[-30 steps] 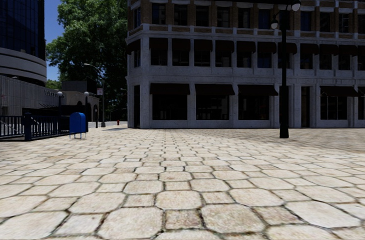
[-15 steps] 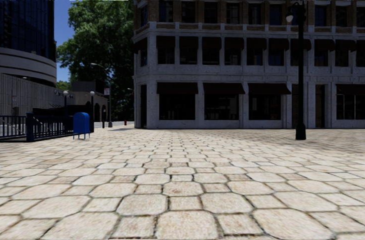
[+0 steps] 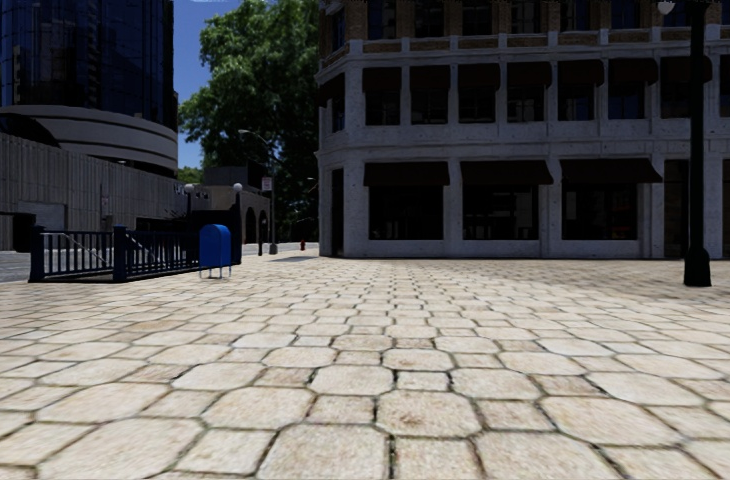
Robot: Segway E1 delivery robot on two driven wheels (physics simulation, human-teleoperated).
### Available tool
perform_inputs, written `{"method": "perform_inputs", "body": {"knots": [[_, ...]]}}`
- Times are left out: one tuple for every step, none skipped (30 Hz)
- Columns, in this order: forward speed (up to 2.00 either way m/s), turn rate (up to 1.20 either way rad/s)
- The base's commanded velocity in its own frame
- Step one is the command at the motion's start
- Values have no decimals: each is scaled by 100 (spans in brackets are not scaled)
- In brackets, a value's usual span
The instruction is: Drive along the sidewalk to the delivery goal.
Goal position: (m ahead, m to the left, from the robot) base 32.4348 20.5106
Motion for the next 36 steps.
{"method": "perform_inputs", "body": {"knots": [[78, 39], [77, 39], [70, 26], [54, 0], [38, 0], [38, 0], [26, 0], [22, 0], [21, 0], [20, 0], [20, 0], [20, 0], [20, 0], [20, 0], [20, 0], [20, 0], [20, 0], [20, 0], [20, 0], [20, 0], [20, 0], [20, 0], [20, 0], [20, 0], [20, 0], [20, 4], [20, 10], [21, 15], [25, 18], [25, 18], [36, 20], [43, 26], [46, 28], [47, 29], [47, 29], [49, 29]]}}
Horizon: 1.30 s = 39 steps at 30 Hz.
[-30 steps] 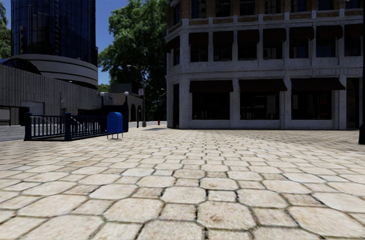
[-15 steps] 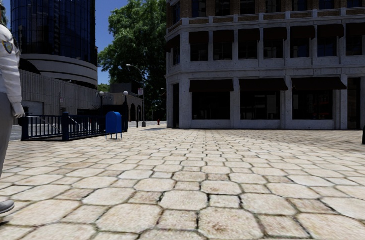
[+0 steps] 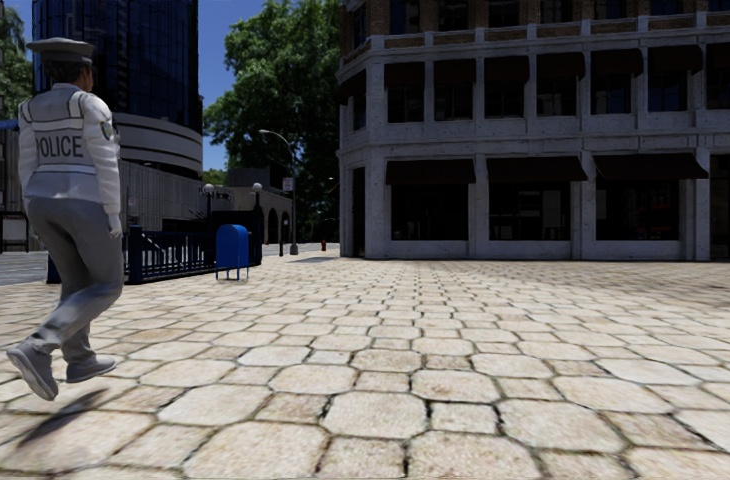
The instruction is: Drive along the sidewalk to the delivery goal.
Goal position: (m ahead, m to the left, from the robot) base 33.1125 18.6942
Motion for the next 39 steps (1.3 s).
{"method": "perform_inputs", "body": {"knots": [[52, 29], [59, 29], [62, 29], [62, 29], [62, 29], [63, 29], [63, 29], [64, 29], [64, 29], [65, 29], [66, 29], [68, 29], [68, 29], [70, 29], [72, 29], [74, 29], [81, 29], [82, 29], [82, 29], [82, 29], [82, 29], [82, 29], [82, 29], [82, 29], [83, 29], [83, 29], [83, 29], [84, 29], [84, 29], [87, 29], [92, 29], [97, 29], [109, 29], [109, 29], [200, 29], [200, 29], [200, 30], [200, 32], [200, 32]]}}
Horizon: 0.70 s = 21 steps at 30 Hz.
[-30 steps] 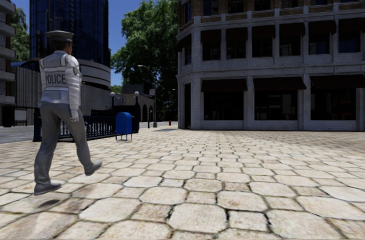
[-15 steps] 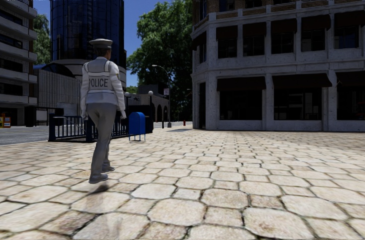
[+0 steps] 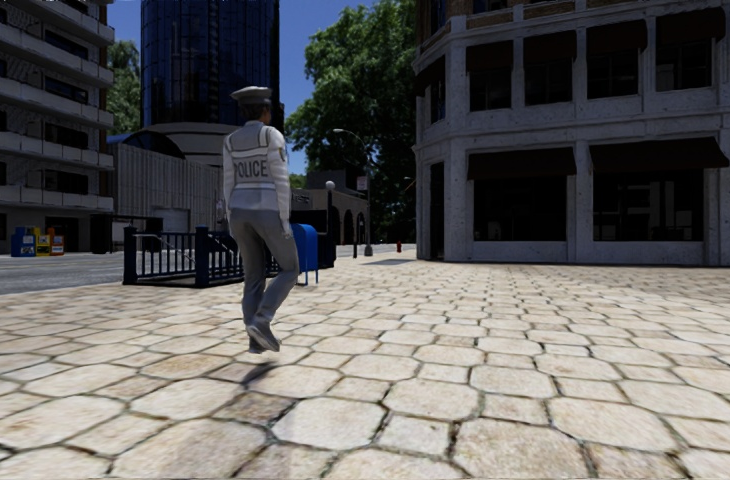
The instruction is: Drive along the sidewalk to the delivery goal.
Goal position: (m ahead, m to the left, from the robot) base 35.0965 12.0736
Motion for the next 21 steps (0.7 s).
{"method": "perform_inputs", "body": {"knots": [[200, 34], [200, 38], [200, 39], [200, 39], [200, 39], [200, 40], [200, 41], [200, 44], [200, 51], [200, 51], [200, 58], [200, 61], [200, 62], [200, 63], [200, 63], [200, 63], [200, 63], [196, 63], [191, 63], [191, 63], [188, 63]]}}
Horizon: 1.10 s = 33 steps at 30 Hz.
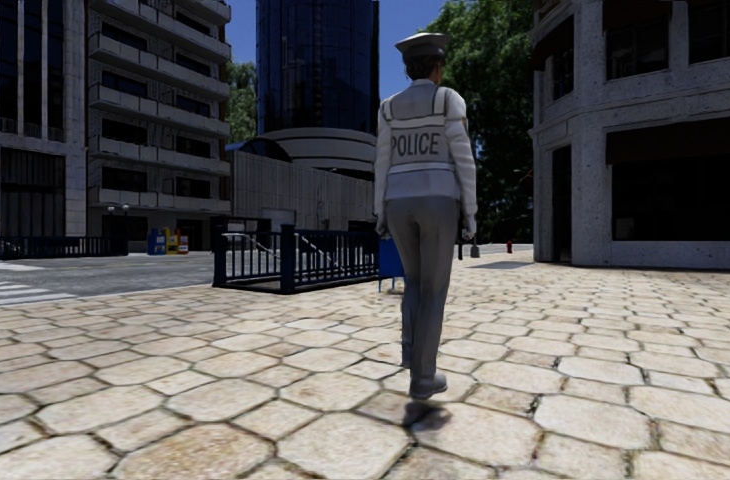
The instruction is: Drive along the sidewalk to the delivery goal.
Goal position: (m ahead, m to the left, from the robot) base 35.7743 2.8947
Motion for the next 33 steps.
{"method": "perform_inputs", "body": {"knots": [[187, 63], [187, 63], [186, 63], [186, 63], [186, 63], [186, 63], [186, 63], [186, 63], [186, 63], [186, 63], [186, 63], [186, 63], [186, 63], [186, 63], [186, 63], [186, 63], [186, 63], [186, 63], [186, 63], [186, 62], [190, 62], [195, 62], [200, 62], [200, 62], [200, 62], [200, 62], [200, 62], [200, 62], [200, 62], [200, 62], [200, 62], [200, 62], [200, 62]]}}
